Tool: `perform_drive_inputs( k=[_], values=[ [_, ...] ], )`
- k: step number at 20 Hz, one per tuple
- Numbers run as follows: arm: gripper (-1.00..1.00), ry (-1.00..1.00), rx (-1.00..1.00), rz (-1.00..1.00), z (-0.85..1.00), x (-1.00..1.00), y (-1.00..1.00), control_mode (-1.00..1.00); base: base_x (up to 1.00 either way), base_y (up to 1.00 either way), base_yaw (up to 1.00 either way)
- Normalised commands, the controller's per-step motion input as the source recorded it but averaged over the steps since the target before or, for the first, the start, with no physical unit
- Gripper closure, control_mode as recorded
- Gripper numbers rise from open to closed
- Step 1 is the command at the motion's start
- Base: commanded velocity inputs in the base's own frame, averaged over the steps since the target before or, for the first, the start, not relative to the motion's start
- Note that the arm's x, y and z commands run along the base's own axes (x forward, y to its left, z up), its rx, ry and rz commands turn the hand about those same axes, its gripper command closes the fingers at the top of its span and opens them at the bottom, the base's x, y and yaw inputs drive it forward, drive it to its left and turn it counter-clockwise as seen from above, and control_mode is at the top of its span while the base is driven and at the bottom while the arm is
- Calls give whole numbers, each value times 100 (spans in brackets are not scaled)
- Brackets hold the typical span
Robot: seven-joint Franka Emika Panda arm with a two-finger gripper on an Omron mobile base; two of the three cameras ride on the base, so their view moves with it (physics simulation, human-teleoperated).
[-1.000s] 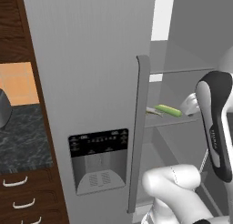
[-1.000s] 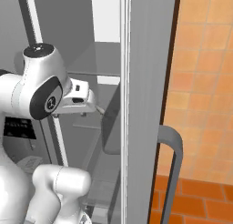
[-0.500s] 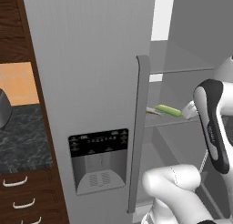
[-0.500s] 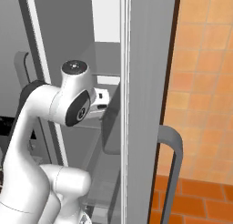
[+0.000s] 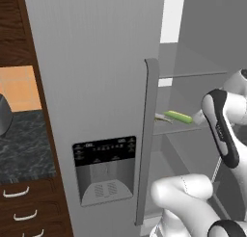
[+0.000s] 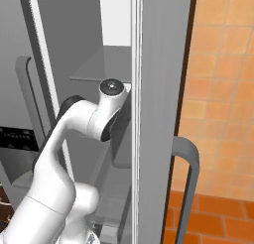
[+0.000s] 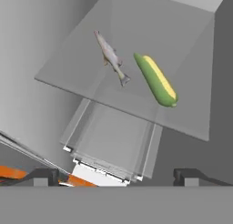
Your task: Place one corn and one fish in each tupperware on the nearby counter, to pack two identical lunches.
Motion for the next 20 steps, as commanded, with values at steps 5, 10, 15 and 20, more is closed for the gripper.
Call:
perform_drive_inputs(
  k=[5, 10, 15, 20],
  values=[
    [-100, 0, 0, 1, -31, 79, -6, -100, 0, 0, 0],
    [-100, 0, 0, 0, -36, 70, -11, -100, 0, 0, 0],
    [-100, 1, 0, 2, -35, 63, -29, -100, 0, 0, 0],
    [-100, 0, 0, 4, -32, 59, -17, -100, 0, 0, 0]
  ],
)
